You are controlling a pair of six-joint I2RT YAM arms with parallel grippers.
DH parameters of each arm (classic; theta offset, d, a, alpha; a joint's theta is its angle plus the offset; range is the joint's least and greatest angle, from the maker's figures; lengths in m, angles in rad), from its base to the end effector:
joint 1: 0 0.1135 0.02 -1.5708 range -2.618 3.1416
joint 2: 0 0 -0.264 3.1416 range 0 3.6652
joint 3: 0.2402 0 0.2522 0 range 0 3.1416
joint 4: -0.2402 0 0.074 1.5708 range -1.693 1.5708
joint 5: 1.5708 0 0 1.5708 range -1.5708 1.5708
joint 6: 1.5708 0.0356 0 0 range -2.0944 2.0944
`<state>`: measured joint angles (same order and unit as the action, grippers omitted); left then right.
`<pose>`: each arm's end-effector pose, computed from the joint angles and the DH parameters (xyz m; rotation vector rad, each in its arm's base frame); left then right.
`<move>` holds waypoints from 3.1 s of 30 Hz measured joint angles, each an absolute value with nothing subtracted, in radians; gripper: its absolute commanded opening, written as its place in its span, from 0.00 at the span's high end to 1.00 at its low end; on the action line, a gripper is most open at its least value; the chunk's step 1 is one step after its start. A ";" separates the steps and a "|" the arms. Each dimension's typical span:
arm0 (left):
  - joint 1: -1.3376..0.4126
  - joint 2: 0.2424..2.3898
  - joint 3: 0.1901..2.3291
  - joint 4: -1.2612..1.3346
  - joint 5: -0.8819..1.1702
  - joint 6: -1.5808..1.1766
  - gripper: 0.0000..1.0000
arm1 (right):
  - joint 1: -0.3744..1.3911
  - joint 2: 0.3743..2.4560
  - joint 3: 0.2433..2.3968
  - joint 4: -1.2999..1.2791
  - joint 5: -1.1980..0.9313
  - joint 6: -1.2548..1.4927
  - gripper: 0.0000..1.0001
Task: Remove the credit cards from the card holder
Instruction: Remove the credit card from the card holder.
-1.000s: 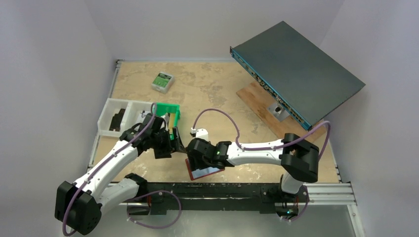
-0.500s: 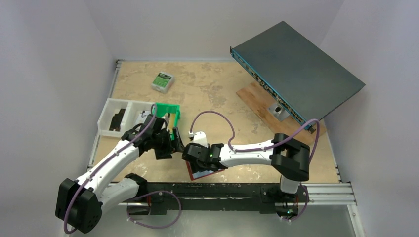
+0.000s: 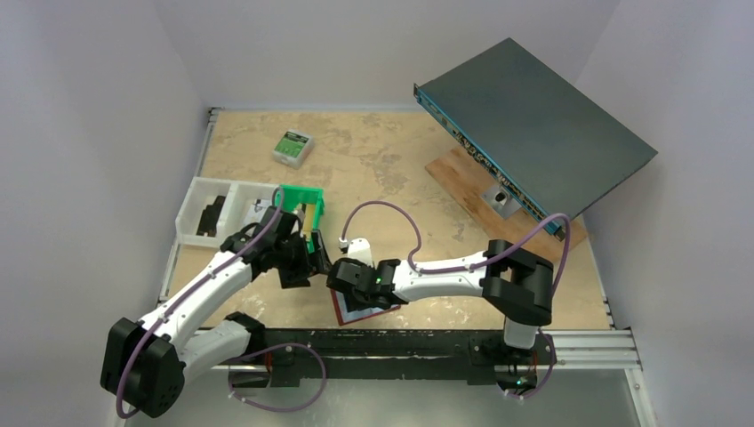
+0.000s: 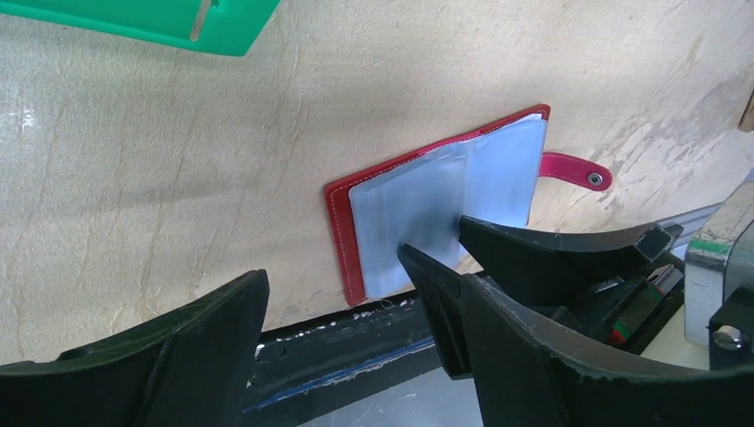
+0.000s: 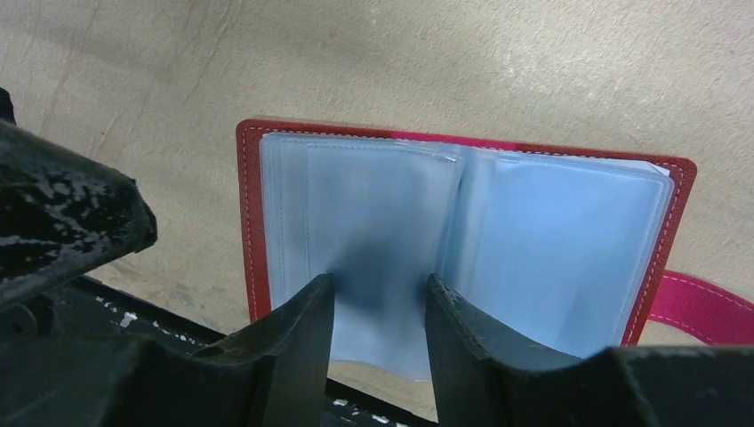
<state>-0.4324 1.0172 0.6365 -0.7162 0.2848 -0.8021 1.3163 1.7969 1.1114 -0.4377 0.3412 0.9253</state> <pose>0.1595 -0.0846 0.2065 -0.4236 2.7984 -0.7260 0.1005 0.3390 0.1652 -0.4088 2.5941 0.3412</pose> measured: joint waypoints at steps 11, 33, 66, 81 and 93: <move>-0.432 1.043 0.606 -0.694 0.308 -0.801 0.36 | 1.275 1.725 0.969 -0.267 0.266 0.980 0.99; -0.601 1.242 0.591 -0.546 0.348 -0.824 1.00 | 1.142 1.646 0.739 0.060 0.000 1.030 1.00; -0.682 1.308 0.654 -0.454 0.327 -0.854 1.00 | 1.138 1.403 0.725 -0.098 0.101 0.995 0.49; -0.775 1.549 0.824 -0.402 0.355 -0.855 1.00 | 1.132 1.254 0.742 -0.251 0.227 0.995 0.49; -0.776 1.576 0.869 -0.435 0.342 -0.854 0.99 | 1.135 1.315 0.744 -0.274 0.234 0.976 0.50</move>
